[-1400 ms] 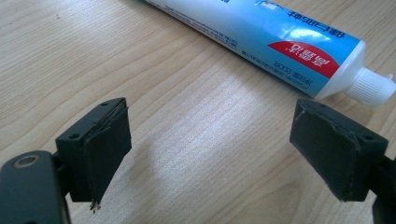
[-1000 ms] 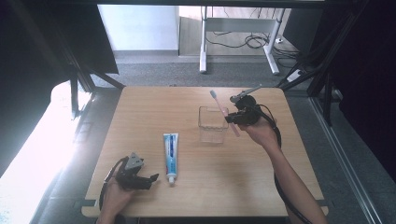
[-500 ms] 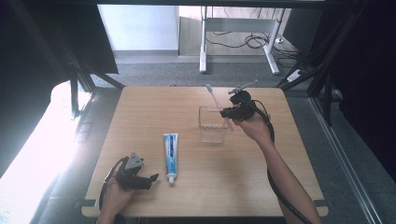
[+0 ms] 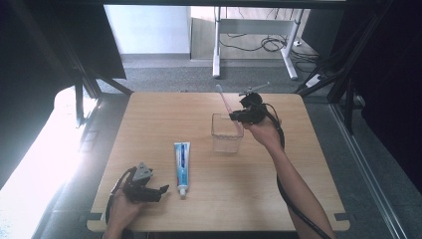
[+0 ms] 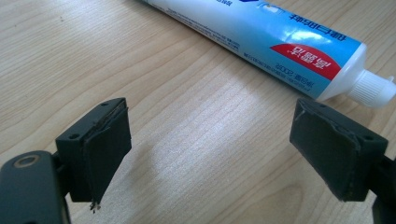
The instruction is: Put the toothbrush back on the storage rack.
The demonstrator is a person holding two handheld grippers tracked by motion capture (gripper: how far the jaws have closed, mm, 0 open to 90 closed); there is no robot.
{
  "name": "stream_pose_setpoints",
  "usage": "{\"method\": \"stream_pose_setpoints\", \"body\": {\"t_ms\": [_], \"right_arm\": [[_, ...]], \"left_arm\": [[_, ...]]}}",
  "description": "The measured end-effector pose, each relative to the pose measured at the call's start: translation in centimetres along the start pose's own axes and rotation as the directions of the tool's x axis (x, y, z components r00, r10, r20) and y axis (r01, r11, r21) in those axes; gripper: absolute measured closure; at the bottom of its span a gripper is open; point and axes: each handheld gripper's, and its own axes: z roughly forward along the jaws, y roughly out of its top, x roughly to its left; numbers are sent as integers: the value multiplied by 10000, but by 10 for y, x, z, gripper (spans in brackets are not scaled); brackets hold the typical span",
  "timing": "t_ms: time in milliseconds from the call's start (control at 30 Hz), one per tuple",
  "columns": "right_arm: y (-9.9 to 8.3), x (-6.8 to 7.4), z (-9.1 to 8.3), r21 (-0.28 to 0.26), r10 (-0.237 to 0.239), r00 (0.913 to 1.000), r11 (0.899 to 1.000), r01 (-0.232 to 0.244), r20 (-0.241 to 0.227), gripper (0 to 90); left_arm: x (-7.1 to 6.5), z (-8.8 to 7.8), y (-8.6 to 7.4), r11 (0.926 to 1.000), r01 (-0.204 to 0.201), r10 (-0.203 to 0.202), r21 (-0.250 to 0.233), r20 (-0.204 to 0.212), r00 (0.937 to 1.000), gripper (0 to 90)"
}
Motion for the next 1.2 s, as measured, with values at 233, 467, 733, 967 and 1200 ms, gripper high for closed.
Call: {"method": "stream_pose_setpoints", "body": {"t_ms": [233,467,733,967,1200], "right_arm": [[0,1,14,-87,127,9999,9999,-127,34,793],[-3,2,27,20,172,9998,9999,-172,50,793],[-8,4,40,177,134,9999,9998,-134,22,793],[-14,7,52,387,25,10000,9992,-28,91,792],[-20,7,62,652,-64,9998,9979,51,200,792]], "left_arm": [[0,-1,0,10000,2,-1,-94,21,10000,128],[0,-1,0,9999,16,-16,-121,37,10000,128],[0,0,0,9999,11,-10,-110,34,10000,128],[0,0,0,10000,-11,11,-73,56,10000,129],[-1,0,0,10000,-63,63,0,130,9999,129]]}}
